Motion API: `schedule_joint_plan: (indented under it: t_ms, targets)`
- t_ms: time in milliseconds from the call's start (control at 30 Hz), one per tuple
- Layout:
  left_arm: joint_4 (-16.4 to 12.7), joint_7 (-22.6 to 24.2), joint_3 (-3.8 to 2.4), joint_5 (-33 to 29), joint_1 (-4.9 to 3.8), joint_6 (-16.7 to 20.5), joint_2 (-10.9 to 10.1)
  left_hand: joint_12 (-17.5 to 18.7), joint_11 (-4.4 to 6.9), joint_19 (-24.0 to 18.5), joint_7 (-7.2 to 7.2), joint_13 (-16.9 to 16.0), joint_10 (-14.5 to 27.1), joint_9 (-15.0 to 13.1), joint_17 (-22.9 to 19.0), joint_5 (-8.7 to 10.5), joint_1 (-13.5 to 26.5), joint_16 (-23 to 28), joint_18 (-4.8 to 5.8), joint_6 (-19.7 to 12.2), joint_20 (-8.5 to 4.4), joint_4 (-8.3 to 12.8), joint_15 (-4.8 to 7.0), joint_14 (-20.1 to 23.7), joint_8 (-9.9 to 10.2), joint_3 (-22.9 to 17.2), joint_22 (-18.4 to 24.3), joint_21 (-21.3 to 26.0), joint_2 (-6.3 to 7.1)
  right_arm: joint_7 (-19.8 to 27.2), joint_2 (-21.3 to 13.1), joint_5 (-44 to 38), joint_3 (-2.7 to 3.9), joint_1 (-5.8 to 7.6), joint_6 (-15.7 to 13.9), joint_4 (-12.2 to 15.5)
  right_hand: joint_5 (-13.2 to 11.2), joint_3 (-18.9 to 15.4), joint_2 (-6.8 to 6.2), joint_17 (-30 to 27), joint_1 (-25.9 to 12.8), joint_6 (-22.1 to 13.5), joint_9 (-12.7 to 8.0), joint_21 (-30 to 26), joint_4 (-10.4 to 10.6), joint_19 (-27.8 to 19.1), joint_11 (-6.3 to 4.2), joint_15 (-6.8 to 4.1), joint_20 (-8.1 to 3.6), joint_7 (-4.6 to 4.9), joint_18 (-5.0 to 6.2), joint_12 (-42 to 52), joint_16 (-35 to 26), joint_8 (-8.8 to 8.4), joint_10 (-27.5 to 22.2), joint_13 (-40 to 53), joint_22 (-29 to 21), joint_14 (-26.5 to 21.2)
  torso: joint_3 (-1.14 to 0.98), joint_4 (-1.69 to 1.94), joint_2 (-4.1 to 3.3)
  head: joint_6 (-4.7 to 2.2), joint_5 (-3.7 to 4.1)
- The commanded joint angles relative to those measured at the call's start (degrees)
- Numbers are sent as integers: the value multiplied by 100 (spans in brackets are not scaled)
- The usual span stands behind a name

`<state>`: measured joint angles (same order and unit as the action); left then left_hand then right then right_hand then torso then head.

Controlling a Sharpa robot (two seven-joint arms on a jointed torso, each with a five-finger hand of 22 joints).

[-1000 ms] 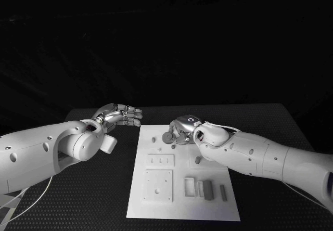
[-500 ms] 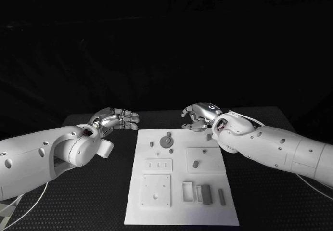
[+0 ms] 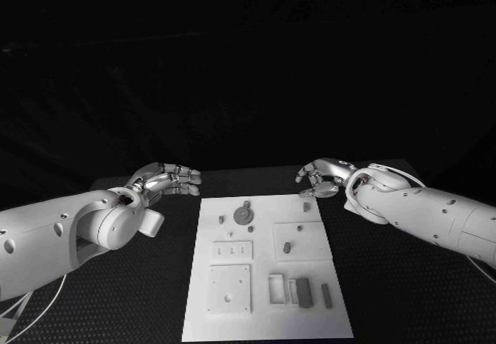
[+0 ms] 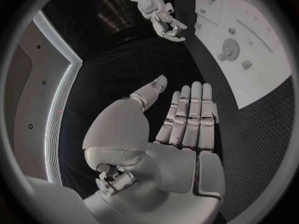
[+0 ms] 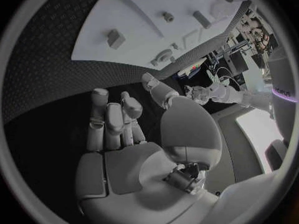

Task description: Assemble the parts on the task board

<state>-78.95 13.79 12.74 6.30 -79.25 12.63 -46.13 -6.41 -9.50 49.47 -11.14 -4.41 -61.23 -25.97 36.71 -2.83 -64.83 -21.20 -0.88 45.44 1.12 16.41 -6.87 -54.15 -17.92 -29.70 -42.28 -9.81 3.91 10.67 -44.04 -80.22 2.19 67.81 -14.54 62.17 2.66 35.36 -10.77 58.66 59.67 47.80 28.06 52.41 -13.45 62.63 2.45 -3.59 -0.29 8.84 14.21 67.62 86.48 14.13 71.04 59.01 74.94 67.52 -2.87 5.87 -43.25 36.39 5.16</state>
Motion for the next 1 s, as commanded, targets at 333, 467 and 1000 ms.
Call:
schedule_joint_plan:
  t_ms: [333,467,1000]
  targets:
    - [82,80,8,-34,44,-204,44,5,16,9,-5,-5,-40,-5,12,-10,32,36,-21,32,-7,2,11,-35,-14,31,-6,20,-46,343,124,10,-1,-243,170,-537,11,3,-133,-327,-5,-133,-27,-191,-129,-299,0,9,117,18,62,-184,-208,-60,-287,-50,56,-480,-21,-23,-2,16,58]
    - [100,86,8,-34,45,-207,56,12,12,7,-8,-2,-32,-3,15,-10,37,41,-20,30,-6,2,10,-34,-12,35,-6,24,-46,335,181,-19,-1,-293,192,-656,12,-8,-178,-361,-12,-213,-38,-275,-182,-425,4,7,180,16,48,-253,-299,-90,-396,-83,41,-605,-5,-14,4,16,62]
    - [119,73,8,-34,62,-236,38,23,7,5,-11,2,-23,0,22,-10,45,50,-19,23,-5,3,8,-33,-7,42,-7,29,-47,356,230,-28,-1,-516,214,-766,12,-33,-172,-359,-33,-223,-34,-278,-188,-426,18,14,204,32,60,-244,-291,-85,-403,-83,45,-617,15,-12,7,55,44]
